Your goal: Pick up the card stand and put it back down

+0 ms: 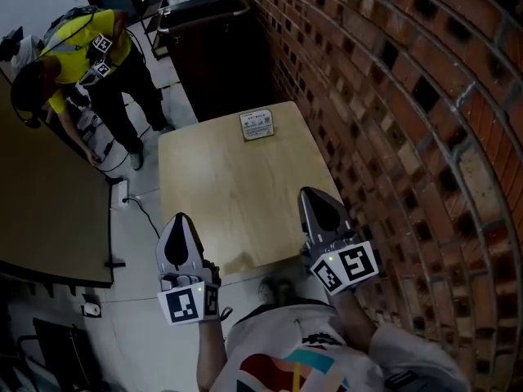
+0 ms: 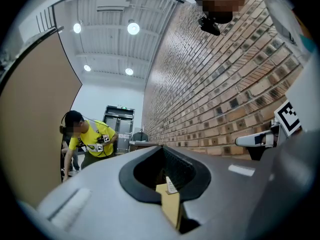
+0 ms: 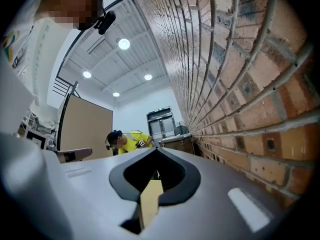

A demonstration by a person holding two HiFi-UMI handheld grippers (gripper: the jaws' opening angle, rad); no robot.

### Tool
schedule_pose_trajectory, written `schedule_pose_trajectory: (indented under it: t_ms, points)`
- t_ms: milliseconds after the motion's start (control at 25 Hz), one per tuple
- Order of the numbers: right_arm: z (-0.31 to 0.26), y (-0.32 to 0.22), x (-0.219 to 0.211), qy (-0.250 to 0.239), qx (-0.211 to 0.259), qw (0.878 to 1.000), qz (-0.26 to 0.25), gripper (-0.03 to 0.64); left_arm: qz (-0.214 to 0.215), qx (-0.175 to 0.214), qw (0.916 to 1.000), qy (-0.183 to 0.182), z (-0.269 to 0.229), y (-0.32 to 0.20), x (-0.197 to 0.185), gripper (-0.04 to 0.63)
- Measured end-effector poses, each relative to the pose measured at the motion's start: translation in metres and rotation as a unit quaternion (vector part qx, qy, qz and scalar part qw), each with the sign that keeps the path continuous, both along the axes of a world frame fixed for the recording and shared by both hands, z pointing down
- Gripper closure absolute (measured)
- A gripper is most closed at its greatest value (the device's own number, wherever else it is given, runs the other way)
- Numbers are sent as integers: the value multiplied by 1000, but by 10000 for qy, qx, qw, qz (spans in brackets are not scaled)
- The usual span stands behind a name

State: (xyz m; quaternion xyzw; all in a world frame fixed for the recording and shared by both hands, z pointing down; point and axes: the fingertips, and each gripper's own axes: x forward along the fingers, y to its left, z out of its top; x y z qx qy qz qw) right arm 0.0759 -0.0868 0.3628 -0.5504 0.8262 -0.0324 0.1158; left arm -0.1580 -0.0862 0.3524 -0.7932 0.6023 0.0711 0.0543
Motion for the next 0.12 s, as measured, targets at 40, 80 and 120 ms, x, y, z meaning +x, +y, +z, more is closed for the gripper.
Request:
schedule_pose_trajectory:
  t_ms: [40,80,120]
  points:
    - [0,0,0,1,10,10000,0,617,-6,15,10000,3,-1,0,1,590]
    - [0,0,1,3,18,10000,0,617,-19,34,10000,9,-2,0,1,589]
    - [-1,0,1,5,25,10000,1,617,-35,56,10000,16,-3,-1,1,589]
